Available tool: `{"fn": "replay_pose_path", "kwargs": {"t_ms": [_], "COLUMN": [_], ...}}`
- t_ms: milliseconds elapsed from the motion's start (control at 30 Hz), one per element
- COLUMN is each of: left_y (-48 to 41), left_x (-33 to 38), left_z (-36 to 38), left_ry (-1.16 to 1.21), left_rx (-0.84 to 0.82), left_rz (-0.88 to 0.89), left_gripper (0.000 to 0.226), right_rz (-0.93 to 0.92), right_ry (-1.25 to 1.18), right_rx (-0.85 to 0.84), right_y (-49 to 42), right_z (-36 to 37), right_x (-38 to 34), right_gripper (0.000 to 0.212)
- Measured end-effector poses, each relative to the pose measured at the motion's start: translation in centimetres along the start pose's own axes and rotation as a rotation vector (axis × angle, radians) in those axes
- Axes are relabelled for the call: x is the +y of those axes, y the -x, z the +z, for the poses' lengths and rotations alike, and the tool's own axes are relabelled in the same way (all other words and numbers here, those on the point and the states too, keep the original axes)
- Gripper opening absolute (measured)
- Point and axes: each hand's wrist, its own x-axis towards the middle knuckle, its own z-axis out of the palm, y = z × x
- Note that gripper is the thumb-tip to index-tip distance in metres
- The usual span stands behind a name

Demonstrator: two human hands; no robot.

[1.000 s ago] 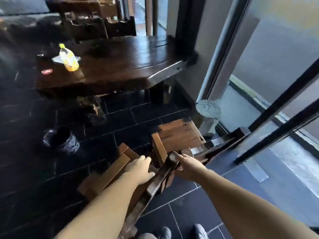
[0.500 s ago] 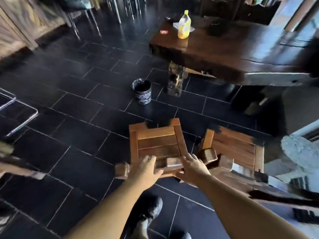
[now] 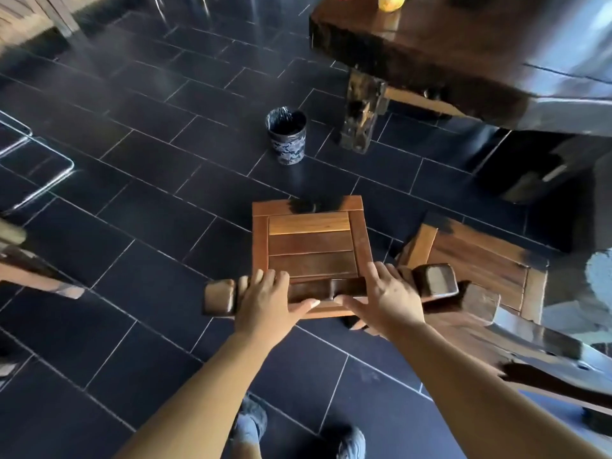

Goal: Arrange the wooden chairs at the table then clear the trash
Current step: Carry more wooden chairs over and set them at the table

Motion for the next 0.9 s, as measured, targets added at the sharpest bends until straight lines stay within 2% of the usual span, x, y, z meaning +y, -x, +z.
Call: {"fn": "replay_pose_path", "kwargs": {"t_ms": [133, 333, 467, 700, 900], "left_y": [-0.3, -1.3, -2.9, -6.0, -9.6], "left_x": [0.1, -1.0, -2.4, -3.7, -4.0], "left_z": [0.9, 2.0, 2.3, 2.7, 3.1], "left_ry": [0.015, 0.016, 0.032, 0.045, 0.063], "left_rx": [0.033, 0.137, 0.145, 0.192, 0.216], "left_rz": [-0.004, 0.061, 0.087, 0.173, 0.271], "left_gripper": [0.067, 0.071, 0.073, 0.074, 0.074], "right_rz": [-0.023, -0.018, -0.022, 0.047, 0.148], "right_ry": [0.087, 0.149, 0.159, 0.118, 0.089], "right_rx": [0.100, 0.154, 0.180, 0.252, 0.282], "right_y": [-0.1, -0.7, -1.8, -3.5, -4.8], "right_z": [1.2, 1.7, 2.2, 2.3, 2.3], "right_x": [0.4, 0.2, -0.5, -1.0, -0.9], "right_gripper": [0.078, 0.082, 0.081, 0.067, 0.068]}}
